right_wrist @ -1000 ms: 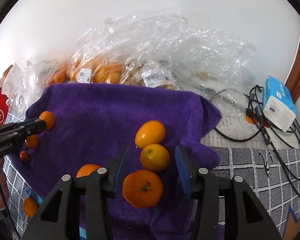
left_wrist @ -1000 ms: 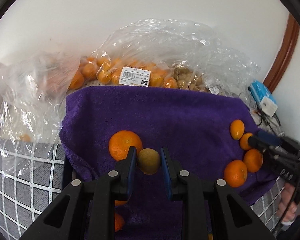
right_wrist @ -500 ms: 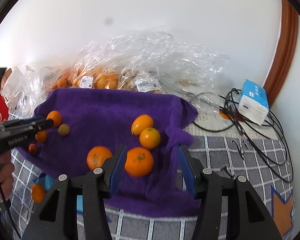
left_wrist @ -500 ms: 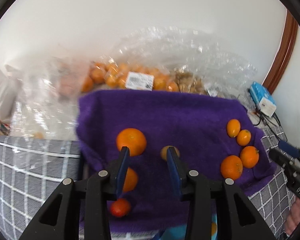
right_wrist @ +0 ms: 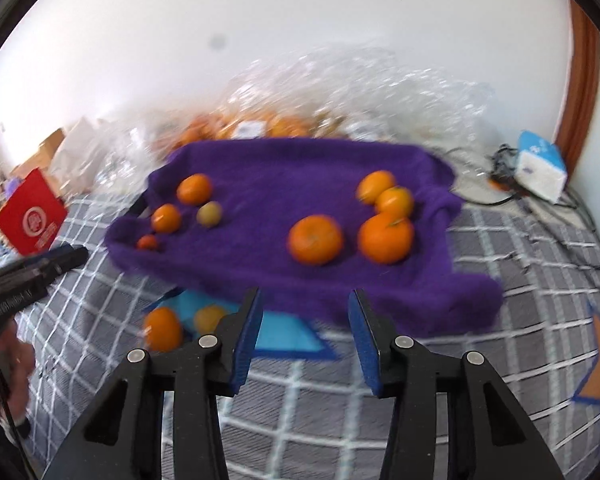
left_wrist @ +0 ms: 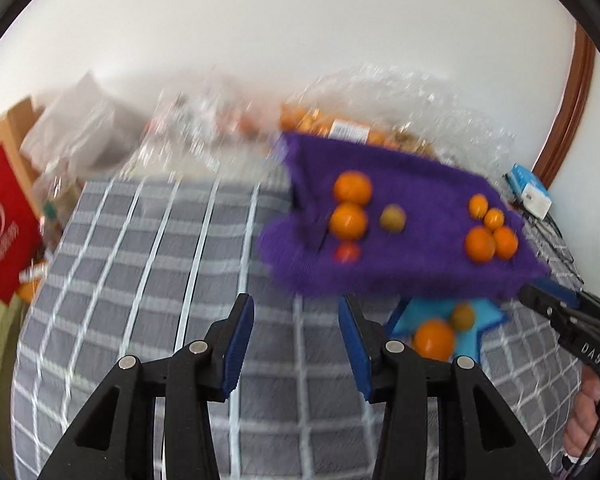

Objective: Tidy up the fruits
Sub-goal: 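Grasp the yellow fruit with the right tool while the left tool grasps the orange on the blue star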

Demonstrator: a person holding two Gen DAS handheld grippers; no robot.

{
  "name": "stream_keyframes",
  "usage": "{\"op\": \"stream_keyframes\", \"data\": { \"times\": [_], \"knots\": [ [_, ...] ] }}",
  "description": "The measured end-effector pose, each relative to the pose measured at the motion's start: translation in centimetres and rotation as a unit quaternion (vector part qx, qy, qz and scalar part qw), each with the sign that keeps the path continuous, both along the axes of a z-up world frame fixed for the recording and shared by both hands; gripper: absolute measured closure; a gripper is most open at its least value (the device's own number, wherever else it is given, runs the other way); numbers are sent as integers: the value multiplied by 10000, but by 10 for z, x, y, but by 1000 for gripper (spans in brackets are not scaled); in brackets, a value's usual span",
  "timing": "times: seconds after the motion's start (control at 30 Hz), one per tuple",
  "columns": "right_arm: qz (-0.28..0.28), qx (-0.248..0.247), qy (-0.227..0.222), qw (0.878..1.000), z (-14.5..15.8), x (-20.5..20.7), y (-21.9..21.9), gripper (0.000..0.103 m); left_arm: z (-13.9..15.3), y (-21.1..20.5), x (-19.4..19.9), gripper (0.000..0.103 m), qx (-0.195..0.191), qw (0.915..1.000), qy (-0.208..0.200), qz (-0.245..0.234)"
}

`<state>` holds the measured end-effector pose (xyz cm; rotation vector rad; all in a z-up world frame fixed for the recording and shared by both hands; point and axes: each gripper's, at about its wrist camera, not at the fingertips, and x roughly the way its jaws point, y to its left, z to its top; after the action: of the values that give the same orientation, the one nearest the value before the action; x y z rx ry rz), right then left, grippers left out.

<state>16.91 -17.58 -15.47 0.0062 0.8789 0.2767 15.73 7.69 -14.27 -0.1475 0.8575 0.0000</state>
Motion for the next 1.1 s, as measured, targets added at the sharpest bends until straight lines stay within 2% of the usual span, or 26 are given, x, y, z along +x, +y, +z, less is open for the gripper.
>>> {"op": "stream_keyframes", "data": {
  "times": [0.23,0.37,0.47,0.6,0.67,0.83,0.93,1.03,1.1],
  "knots": [
    [381,-50,196,9991,-23,-1,38,58,-37,18,-17,61,-140,9994,308,106],
    [418,78,303,9986,-31,6,46,58,-39,22,-22,61,-91,9998,136,95],
    [436,-5,399,9982,-38,12,51,59,-39,23,-24,61,-106,9998,61,123],
    [488,7,422,9979,-44,17,55,75,-40,22,-24,61,-107,9998,62,126],
    [478,13,393,9981,-44,18,55,75,-40,24,-25,61,-200,9997,42,135],
    [296,-70,294,9991,-37,9,42,75,-40,33,-28,61,-519,9983,-41,252],
    [218,-186,220,9993,-30,-3,24,75,-40,35,-29,61,-533,9980,-57,348],
    [25,-501,82,9987,-27,-16,2,75,-40,38,-29,61,-620,9973,-72,379],
    [-127,-496,171,9985,-30,-21,-15,75,-39,38,-29,61,-617,9973,-73,387]
  ]
}}
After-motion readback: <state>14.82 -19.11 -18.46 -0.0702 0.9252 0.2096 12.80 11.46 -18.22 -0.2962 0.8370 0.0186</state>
